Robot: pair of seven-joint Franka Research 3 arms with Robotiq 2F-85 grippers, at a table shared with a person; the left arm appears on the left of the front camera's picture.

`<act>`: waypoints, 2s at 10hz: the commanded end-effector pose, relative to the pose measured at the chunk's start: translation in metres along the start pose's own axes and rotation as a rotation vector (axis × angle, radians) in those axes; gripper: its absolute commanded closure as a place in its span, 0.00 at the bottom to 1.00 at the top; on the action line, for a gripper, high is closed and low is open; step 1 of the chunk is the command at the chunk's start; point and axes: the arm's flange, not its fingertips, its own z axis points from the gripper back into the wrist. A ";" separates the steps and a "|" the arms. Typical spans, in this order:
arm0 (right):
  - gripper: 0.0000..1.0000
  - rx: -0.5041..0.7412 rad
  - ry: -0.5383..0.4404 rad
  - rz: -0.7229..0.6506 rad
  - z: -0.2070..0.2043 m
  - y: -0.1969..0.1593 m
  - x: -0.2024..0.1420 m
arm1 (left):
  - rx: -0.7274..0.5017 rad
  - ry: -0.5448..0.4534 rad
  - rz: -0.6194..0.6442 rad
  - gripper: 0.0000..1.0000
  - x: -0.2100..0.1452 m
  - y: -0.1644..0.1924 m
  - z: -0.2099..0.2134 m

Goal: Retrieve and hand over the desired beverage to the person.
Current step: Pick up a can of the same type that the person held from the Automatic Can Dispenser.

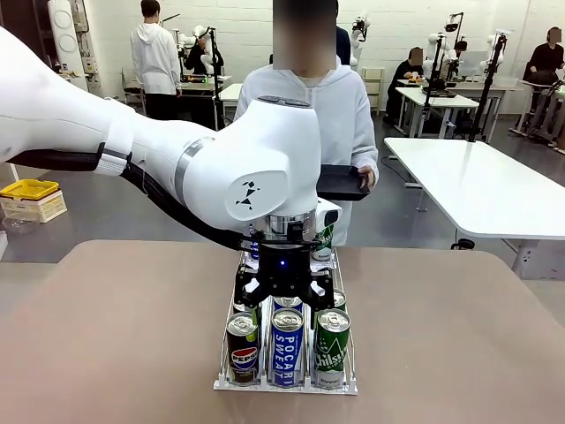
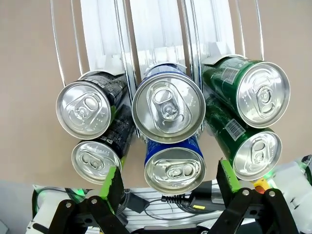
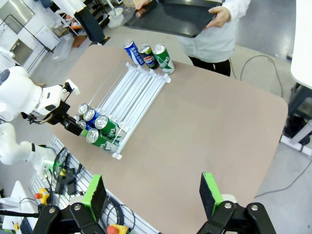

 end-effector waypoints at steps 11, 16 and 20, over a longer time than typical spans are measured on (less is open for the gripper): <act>0.00 0.015 -0.012 0.005 -0.001 0.000 0.002 | 0.022 0.030 0.056 0.00 0.001 -0.004 -0.002; 0.00 0.015 -0.012 0.005 -0.001 0.000 0.002 | 0.004 0.053 0.058 0.00 0.001 -0.003 0.001; 0.00 0.015 -0.012 0.005 -0.001 0.000 0.002 | -0.017 0.060 0.047 1.00 0.002 -0.003 0.001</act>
